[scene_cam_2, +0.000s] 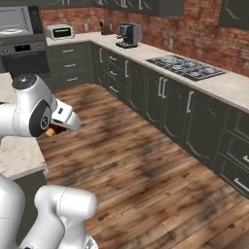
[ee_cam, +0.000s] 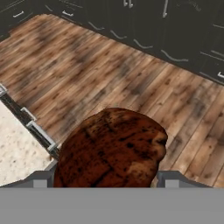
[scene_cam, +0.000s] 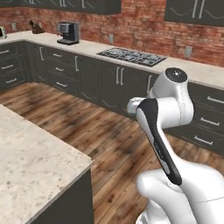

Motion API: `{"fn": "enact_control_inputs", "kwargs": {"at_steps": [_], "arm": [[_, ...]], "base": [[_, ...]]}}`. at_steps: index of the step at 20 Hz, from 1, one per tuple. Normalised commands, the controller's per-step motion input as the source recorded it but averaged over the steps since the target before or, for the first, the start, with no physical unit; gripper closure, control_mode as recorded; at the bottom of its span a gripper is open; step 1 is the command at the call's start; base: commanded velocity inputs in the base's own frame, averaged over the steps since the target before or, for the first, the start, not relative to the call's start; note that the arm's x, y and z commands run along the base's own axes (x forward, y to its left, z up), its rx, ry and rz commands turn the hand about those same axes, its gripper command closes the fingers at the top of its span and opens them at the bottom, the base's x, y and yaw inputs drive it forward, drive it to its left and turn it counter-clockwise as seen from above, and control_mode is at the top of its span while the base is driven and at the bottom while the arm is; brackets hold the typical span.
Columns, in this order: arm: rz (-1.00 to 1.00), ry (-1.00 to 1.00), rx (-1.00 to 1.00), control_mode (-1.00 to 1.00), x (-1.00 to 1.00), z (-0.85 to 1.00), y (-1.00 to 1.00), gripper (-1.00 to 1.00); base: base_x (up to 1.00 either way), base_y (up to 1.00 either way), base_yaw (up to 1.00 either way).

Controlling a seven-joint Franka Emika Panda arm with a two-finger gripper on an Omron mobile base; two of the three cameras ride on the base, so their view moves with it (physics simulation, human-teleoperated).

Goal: Transport the steak from the fridge to the microwave and turn on the microwave.

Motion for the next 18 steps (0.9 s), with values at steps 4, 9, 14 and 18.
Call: {"fn": "enact_control_inputs", "kwargs": {"at_steps": [4, 9, 14, 18], "arm": [[0.0, 0.0, 0.0, 1.0, 0.0, 0.0, 0.0, 1.0], [0.0, 0.0, 0.0, 1.0, 0.0, 0.0, 0.0, 1.0], [0.0, 0.0, 0.0, 1.0, 0.0, 0.0, 0.0, 1.0], [0.0, 0.0, 0.0, 1.0, 0.0, 0.0, 0.0, 1.0]], "base": [[0.47, -0.49, 0.22], [0.6, -0.4, 0.28], [0.64, -0.37, 0.3], [0.65, -0.37, 0.3]]}}
